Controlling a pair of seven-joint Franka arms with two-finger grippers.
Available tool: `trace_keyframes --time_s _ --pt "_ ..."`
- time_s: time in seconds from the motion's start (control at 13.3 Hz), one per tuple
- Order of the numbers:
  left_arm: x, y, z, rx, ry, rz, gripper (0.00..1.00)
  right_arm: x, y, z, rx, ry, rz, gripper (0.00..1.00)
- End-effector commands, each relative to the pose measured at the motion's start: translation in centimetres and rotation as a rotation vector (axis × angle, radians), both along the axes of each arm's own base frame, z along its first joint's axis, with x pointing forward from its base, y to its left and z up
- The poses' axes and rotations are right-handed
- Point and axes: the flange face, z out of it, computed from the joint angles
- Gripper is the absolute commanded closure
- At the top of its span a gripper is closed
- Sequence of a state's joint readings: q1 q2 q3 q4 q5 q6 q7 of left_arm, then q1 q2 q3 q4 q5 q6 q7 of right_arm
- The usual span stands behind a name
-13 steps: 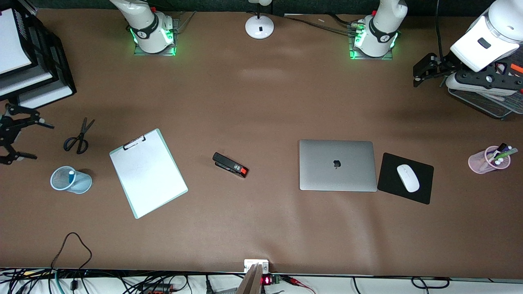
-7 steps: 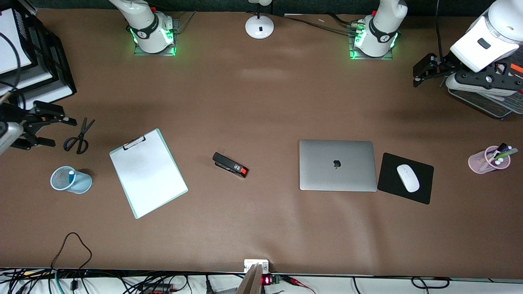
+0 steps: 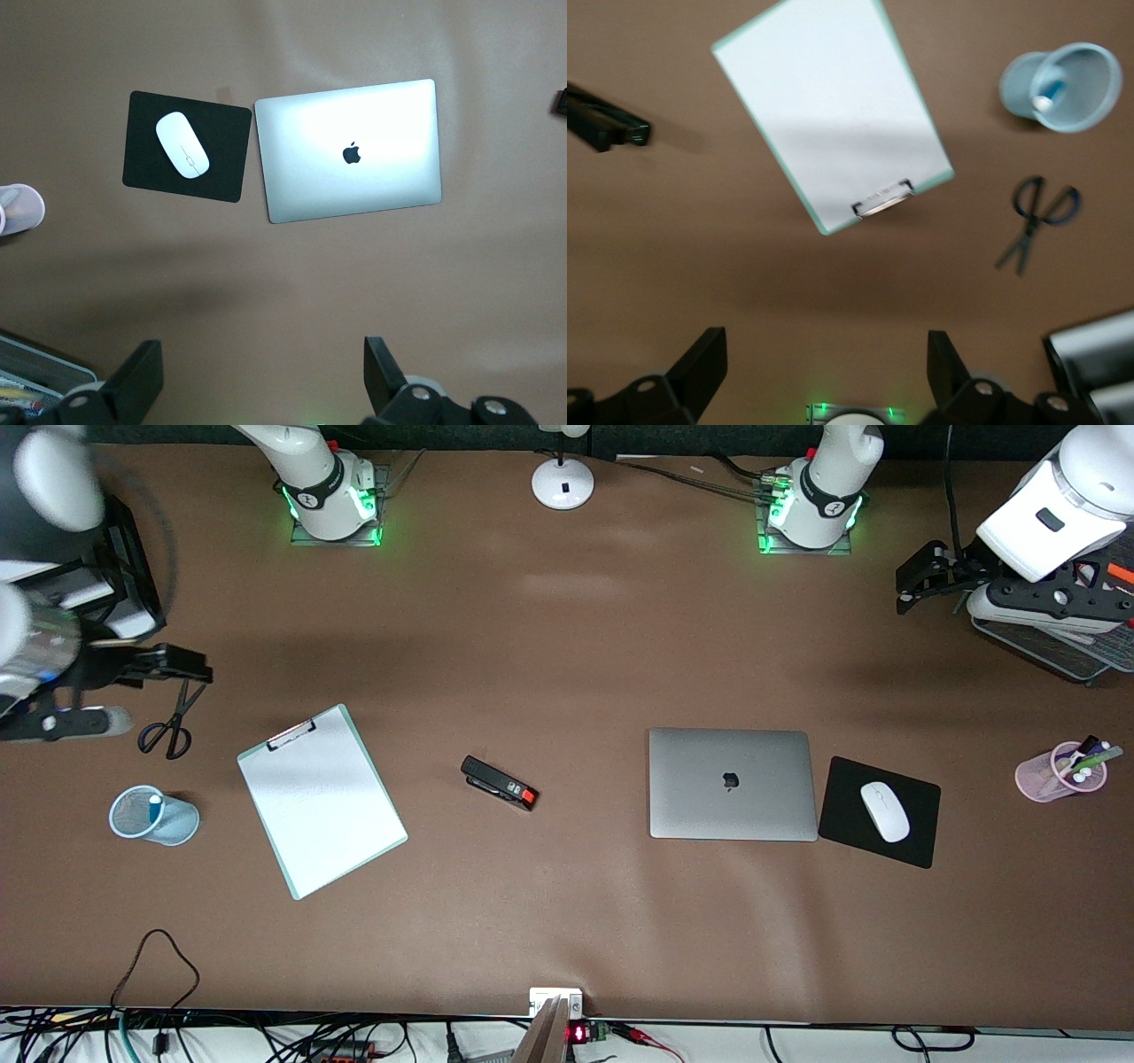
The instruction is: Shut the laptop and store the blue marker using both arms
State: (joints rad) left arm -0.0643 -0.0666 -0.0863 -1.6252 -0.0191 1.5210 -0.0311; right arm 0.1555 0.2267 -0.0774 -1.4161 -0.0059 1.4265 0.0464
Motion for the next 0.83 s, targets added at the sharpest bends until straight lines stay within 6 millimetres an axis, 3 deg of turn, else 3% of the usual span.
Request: trace_keyframes --time_s 0.0,0.08,0.23,0.53,0.75 --pt "-0.1 0.2 0.0 -0.011 -0.007 -0.003 0.00 -1.3 -2.6 3.0 -0.049 -0.032 -0.069 0.00" --pt "-0.1 0.2 -0.1 -0.009 -0.006 -0.003 0.00 -1.2 -5.8 4.0 -0.047 -0.060 -0.122 0.00" --pt "0.0 0.2 -0.2 -0.009 -0.004 -0.003 0.00 -1.7 -8.6 5.6 -0.024 -0.088 -0.091 0.00" --pt "0.0 0.2 -0.2 -0.009 -0.004 -0.003 0.00 -3.3 -8.9 6.2 -0.015 -0.112 -0.094 0.00" --pt "0.0 0.2 -0.2 -0.009 -0.004 -0.003 0.00 -5.8 -9.0 6.1 -0.006 -0.122 -0.078 0.00"
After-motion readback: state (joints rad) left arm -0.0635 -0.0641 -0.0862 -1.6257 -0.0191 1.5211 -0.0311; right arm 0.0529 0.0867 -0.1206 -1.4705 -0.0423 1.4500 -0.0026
